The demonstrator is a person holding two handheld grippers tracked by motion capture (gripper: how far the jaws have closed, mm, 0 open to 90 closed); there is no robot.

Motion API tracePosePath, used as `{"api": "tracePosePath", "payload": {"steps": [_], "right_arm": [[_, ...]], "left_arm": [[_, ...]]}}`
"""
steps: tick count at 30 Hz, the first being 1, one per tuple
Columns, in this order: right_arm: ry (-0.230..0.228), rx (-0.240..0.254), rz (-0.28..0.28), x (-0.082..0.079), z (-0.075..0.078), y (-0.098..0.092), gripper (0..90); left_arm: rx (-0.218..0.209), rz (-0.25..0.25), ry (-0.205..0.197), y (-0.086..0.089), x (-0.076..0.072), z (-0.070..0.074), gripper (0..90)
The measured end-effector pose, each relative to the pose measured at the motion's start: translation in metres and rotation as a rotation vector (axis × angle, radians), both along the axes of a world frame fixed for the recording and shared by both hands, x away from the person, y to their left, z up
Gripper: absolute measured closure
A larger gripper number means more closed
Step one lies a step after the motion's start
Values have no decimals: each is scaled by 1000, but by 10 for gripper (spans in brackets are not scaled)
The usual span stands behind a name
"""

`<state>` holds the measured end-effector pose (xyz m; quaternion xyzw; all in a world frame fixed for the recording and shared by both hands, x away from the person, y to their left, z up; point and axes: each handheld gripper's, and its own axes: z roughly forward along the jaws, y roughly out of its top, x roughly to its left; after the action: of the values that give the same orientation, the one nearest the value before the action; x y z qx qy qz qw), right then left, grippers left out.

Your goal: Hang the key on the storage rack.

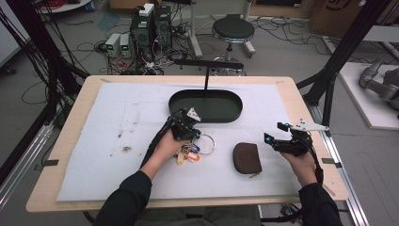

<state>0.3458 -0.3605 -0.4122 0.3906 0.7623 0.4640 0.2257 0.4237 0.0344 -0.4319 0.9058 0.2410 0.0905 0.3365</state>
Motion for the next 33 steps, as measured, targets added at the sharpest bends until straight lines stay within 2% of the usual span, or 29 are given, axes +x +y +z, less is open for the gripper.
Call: {"api": "tracePosePath", "payload": {"steps": [3,5,9,12,14,15,16,17,24,28,33], "right_arm": [[3,3,-2,0,0,0,214],[2,3,-2,0,0,-1,214],[-1,3,-3,-1,0,-1,214],[2,3,-5,-1,0,-2,214],[0,3,-7,-2,0,-2,214],[-1,4,-9,-2,0,-3,214],[-1,4,-9,-2,0,-3,214],[-1,4,-9,-3,0,-3,214],[-1,4,-15,-4,0,-5,214],[-2,6,-20,-5,0,-6,214],[2,2,-18,-4,0,-5,214]], "left_arm": [[-46,-13,18,3,1,2,858],[-58,-16,16,4,1,4,858],[-109,-27,0,7,-4,12,858],[-149,-37,-24,10,-10,21,859],[-161,-51,-39,13,-14,26,859],[-182,-61,-65,15,-20,33,860],[-182,-61,-65,15,-20,33,860],[-201,-67,-86,18,-25,38,861],[-247,-75,-122,30,-42,43,861],[-243,-101,-127,36,-51,43,861],[-242,-111,-130,38,-54,41,860]]}}
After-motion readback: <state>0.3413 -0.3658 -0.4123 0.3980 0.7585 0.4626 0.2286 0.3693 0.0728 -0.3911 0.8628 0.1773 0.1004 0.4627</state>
